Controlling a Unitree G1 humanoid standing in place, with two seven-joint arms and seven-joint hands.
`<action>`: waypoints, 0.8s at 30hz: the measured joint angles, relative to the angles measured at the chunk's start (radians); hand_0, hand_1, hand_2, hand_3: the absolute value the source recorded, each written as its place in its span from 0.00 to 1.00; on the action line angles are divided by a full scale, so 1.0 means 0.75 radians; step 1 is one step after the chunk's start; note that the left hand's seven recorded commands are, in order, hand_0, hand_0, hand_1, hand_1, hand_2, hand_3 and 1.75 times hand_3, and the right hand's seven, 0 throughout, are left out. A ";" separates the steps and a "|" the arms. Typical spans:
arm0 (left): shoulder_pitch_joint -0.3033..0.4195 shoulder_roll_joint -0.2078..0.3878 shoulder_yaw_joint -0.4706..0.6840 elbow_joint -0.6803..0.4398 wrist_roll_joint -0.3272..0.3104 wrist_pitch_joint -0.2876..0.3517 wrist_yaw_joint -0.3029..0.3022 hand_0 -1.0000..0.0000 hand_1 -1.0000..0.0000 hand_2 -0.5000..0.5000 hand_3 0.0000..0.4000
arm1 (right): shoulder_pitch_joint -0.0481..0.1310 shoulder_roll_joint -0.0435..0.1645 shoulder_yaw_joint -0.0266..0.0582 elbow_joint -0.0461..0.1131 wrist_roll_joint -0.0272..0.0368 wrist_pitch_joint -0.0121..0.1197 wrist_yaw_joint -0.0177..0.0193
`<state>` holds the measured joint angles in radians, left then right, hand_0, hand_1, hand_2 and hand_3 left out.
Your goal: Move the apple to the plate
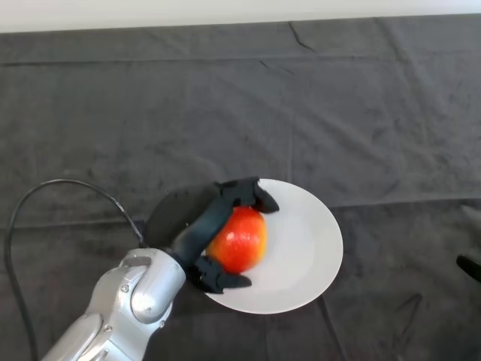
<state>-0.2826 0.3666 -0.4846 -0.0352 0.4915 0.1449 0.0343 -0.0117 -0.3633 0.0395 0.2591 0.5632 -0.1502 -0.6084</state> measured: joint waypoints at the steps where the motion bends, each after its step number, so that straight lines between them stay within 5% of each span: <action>1: 0.000 0.010 -0.012 0.000 0.001 0.000 -0.011 0.00 0.00 0.50 1.00 | 0.000 0.000 0.000 0.000 0.0000 0.000 0.0000; 21: -0.004 0.015 -0.029 0.000 0.013 0.059 -0.138 0.00 0.00 0.50 1.00 | 0.000 0.000 0.000 0.000 0.0000 0.000 0.0000; 22: -0.005 0.015 -0.029 0.000 0.013 0.061 -0.141 0.25 0.22 0.52 0.78 | 0.000 0.000 0.000 0.000 0.0000 0.000 0.0000; 23: -0.006 0.014 -0.029 0.000 0.013 0.064 -0.143 0.31 0.29 0.51 0.71 | 0.000 0.000 0.000 0.000 0.0000 0.000 0.0000; 24: -0.007 0.014 -0.029 0.000 0.014 0.069 -0.148 0.83 0.72 0.55 0.28 | 0.000 0.000 0.000 0.000 0.0000 0.000 0.0000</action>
<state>-0.2876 0.3775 -0.5063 -0.0351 0.5017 0.1969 -0.0769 -0.0117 -0.3633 0.0395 0.2591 0.5632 -0.1501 -0.6084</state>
